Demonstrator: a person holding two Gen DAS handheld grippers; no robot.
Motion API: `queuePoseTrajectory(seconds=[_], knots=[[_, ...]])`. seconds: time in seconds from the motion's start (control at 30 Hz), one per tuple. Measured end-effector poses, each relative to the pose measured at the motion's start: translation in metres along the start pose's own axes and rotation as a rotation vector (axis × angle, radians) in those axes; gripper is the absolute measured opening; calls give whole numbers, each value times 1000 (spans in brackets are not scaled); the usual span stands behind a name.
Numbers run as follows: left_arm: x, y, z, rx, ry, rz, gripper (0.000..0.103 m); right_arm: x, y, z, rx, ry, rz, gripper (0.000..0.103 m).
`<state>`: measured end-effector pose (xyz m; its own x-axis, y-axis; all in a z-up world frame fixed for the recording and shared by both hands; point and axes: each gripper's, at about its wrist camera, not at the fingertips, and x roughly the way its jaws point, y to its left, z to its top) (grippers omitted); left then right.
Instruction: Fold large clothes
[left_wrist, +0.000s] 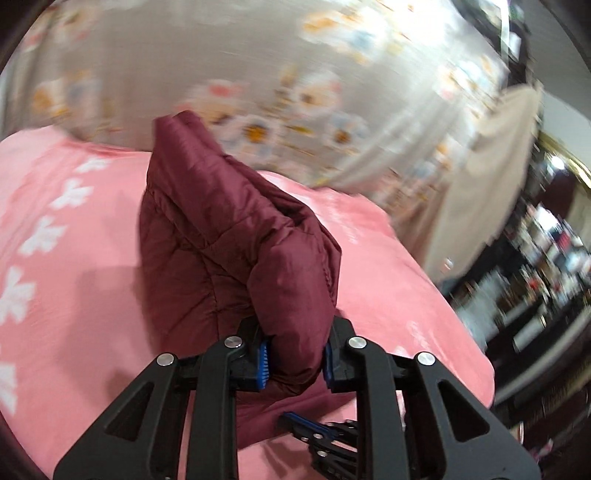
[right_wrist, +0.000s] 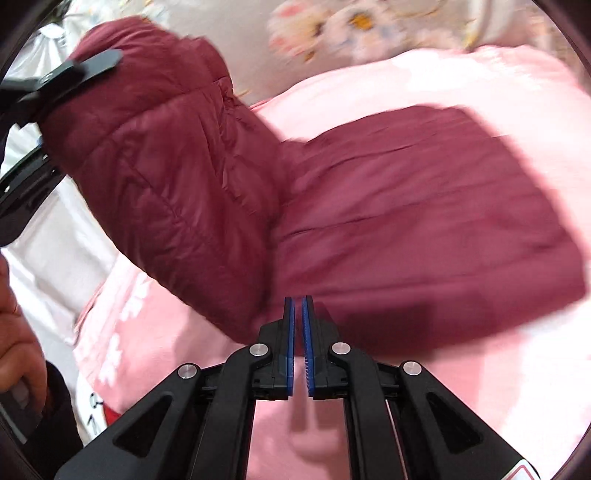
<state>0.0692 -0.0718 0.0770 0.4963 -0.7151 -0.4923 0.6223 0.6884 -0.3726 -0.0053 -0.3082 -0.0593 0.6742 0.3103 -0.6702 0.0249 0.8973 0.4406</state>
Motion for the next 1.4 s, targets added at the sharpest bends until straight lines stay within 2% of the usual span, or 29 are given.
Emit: queuePoseTrajectory(seconds=[0.2,0.33,0.43,0.5,0.53,0.57,0.6,0.67,0.7,0.73,0.8,0.83,0.93,1.03,1.13,1.2,1.27,1.3,1.33,1.4], knots=[[96,-57,-21,64,172,-89,20,-70,-72,0,129,-89,-228,9],[167,-75,-56,94,320,-54,20,-99,-110,-2,206,-125,-313,9],[191,-83,-75,133,360,-17,22,-111,-129,0,250,-128,-333,10],[188,-87,-70,119,362,-36,34,-112,-129,8,267,-132,-327,10],[182,-86,-64,88,363,-75,45,-116,-130,16,280,-141,-307,10],[179,-83,-57,61,359,-103,51,-117,-128,21,286,-151,-288,10],[168,-80,-47,33,338,-130,54,-121,-128,30,293,-167,-260,10],[138,-74,-23,11,250,-156,68,-128,-119,54,296,-213,-211,13],[123,-68,-11,7,194,-140,73,-131,-113,70,296,-240,-185,19],[114,-63,-3,2,152,-114,82,-133,-108,88,301,-261,-157,40],[94,-38,24,-29,65,-15,84,-128,-97,117,322,-282,-84,68],[91,-25,35,-47,47,31,84,-124,-93,128,336,-291,-60,69],[93,14,56,-123,26,151,84,-89,-81,169,377,-246,-44,69],[100,56,68,-211,54,210,84,-40,-85,193,446,-134,-79,69],[114,84,74,-262,96,237,84,3,-96,194,522,-10,-111,69],[126,100,76,-290,125,243,84,23,-98,186,524,46,-128,69],[137,110,73,-310,157,236,84,35,-96,184,490,71,-127,48],[146,114,71,-318,173,235,84,39,-94,184,459,72,-134,17],[154,114,70,-322,182,237,84,40,-94,182,435,65,-161,11],[173,116,68,-326,199,228,84,36,-98,180,416,0,-166,8]])
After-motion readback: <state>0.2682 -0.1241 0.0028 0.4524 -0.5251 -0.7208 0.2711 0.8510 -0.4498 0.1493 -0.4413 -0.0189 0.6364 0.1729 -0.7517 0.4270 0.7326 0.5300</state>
